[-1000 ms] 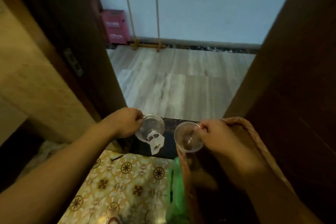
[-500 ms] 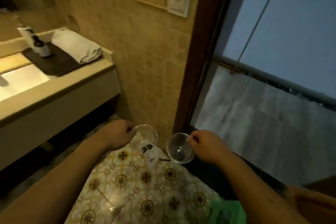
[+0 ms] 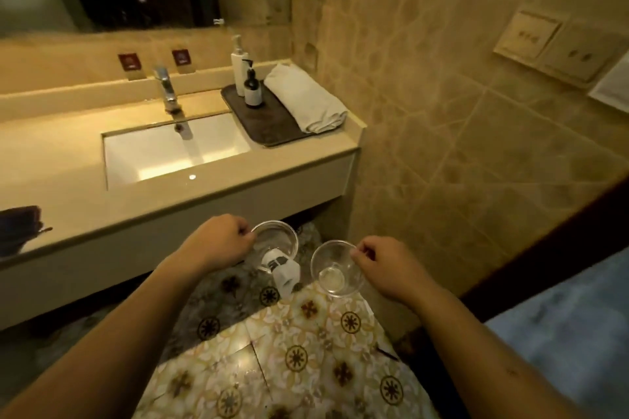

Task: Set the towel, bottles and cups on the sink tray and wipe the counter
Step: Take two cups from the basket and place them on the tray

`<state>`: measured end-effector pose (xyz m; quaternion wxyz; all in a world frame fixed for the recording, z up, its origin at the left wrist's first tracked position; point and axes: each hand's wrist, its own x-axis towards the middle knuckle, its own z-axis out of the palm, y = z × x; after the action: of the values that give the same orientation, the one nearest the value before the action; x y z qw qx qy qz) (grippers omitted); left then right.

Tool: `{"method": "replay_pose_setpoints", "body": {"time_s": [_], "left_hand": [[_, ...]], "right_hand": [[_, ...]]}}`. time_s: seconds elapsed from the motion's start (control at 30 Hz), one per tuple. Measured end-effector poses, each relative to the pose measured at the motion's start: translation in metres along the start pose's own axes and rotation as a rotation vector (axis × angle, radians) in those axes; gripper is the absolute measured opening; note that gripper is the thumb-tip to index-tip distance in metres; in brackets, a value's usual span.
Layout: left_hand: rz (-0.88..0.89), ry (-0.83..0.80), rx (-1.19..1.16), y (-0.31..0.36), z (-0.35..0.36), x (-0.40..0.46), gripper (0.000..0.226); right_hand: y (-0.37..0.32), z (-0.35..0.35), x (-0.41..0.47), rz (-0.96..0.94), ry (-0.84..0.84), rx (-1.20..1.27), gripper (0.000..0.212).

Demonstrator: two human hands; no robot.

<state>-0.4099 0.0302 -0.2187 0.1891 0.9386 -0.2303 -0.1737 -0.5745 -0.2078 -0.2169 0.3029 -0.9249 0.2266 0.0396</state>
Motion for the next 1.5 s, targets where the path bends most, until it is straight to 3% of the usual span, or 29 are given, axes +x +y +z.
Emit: {"method": "replay_pose_setpoints", "body": {"time_s": [0.37, 0.77, 1.13, 1.5], "left_hand": [[-0.204, 0.097, -0.072, -0.038, -0.032, 0.096, 0.031], [-0.412, 0.244, -0.252, -0.004, -0.069, 0.275, 0.021], [-0.429, 0.263, -0.376, -0.031, -0.104, 0.436, 0.024], [-0.343, 0.095, -0.407, -0.085, -0.123, 0.576, 0.028]], "right_hand": [[-0.023, 0.017, 0.155, -0.119, -0.115, -0.001, 0.024], [-0.029, -0.041, 0.377, -0.261, -0.218, -0.039, 0.024], [-0.070, -0.037, 0.502, -0.232, -0.284, 0.003, 0.021], [-0.124, -0.003, 0.612, -0.128, -0.253, 0.010, 0.032]]}}
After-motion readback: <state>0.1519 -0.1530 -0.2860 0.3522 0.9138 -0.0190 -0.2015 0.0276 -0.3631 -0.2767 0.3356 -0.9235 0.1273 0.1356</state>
